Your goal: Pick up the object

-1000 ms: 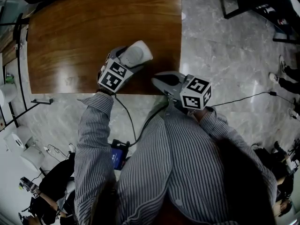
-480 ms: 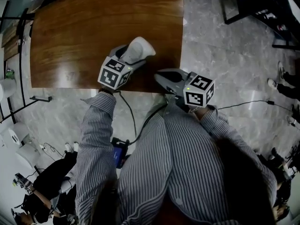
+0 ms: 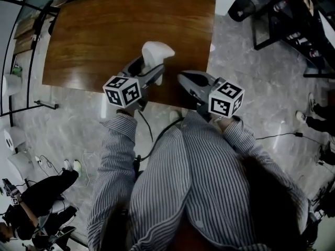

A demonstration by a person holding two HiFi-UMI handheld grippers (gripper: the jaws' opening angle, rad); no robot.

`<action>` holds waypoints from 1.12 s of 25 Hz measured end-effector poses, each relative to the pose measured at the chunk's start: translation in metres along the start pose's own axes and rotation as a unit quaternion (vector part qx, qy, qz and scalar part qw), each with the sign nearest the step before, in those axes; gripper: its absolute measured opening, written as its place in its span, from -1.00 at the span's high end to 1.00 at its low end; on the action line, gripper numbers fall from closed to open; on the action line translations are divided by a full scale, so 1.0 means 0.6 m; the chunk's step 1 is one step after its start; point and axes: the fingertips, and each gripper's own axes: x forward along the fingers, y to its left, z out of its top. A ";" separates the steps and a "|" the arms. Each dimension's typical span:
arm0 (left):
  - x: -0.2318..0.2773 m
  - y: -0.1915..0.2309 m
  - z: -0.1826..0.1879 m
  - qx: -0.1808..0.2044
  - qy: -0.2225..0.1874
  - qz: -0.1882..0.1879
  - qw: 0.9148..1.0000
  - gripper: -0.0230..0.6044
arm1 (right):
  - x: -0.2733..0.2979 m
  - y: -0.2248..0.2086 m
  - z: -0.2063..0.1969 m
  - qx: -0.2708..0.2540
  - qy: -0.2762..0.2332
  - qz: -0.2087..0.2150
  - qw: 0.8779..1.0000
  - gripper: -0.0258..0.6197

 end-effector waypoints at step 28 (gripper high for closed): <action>-0.178 -0.094 0.042 -0.067 -0.224 0.013 0.972 -0.39 | 0.023 0.081 0.023 -0.137 -0.003 -0.045 0.990 0.92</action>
